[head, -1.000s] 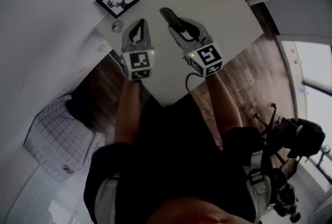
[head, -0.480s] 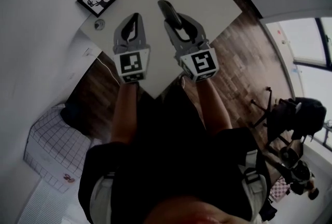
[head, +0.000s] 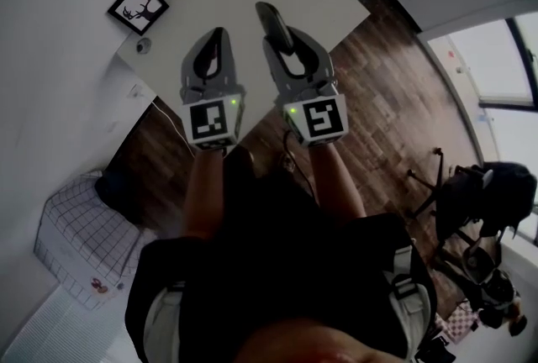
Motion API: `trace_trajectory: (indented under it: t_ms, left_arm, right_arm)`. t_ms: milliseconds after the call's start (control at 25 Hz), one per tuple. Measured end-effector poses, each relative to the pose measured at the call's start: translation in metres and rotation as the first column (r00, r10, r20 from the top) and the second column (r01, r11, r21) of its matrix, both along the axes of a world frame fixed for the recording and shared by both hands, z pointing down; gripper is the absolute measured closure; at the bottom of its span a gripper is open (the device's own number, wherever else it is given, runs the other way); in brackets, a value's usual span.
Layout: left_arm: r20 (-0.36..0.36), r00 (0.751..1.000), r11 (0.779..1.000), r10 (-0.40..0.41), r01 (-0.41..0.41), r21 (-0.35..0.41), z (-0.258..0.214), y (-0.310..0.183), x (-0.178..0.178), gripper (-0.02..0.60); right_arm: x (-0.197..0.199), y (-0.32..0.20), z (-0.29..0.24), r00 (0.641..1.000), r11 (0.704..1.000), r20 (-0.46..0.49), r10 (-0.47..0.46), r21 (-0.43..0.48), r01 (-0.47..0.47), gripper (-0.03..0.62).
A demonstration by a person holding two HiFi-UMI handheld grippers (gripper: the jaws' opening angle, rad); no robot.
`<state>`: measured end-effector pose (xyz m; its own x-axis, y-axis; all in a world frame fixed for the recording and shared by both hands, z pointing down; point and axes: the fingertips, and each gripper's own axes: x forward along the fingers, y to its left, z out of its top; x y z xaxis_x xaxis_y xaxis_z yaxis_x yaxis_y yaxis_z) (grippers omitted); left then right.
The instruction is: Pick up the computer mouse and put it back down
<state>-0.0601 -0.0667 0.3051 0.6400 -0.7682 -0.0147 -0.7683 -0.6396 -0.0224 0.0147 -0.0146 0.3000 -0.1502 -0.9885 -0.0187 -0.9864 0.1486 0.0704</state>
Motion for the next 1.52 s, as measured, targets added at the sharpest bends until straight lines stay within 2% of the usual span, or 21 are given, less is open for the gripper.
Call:
trace_trajectory:
  t_ms: [240, 600, 760, 1080, 1520]
  left_arm:
    - [-0.006, 1.0, 1.0, -0.015, 0.015, 0.021, -0.015, 0.062, 0.026, 0.58]
    - [-0.007, 0.998, 0.998, -0.054, 0.055, 0.012, -0.026, 0.139, 0.042, 0.58]
    - [-0.013, 0.999, 0.998, -0.043, 0.044, 0.036, -0.046, 0.154, 0.043, 0.58]
    - [-0.055, 0.997, 0.996, 0.045, -0.041, 0.073, -0.072, 0.178, 0.042, 0.58]
    - [-0.065, 0.996, 0.991, 0.063, -0.055, 0.119, -0.086, 0.186, 0.028, 0.581]
  right_arm:
    - [0.018, 0.055, -0.012, 1.0, 0.999, -0.021, -0.003, 0.035, 0.004, 0.441]
    - [0.04, 0.126, -0.026, 1.0, 0.998, -0.005, -0.016, 0.059, 0.016, 0.441]
    - [0.037, 0.14, -0.04, 1.0, 0.997, -0.022, -0.006, 0.077, 0.008, 0.441]
    - [0.021, 0.157, -0.066, 1.0, 0.993, -0.009, 0.021, 0.12, -0.02, 0.441]
    - [0.008, 0.164, -0.074, 0.999, 0.989, -0.02, 0.05, 0.142, -0.047, 0.441]
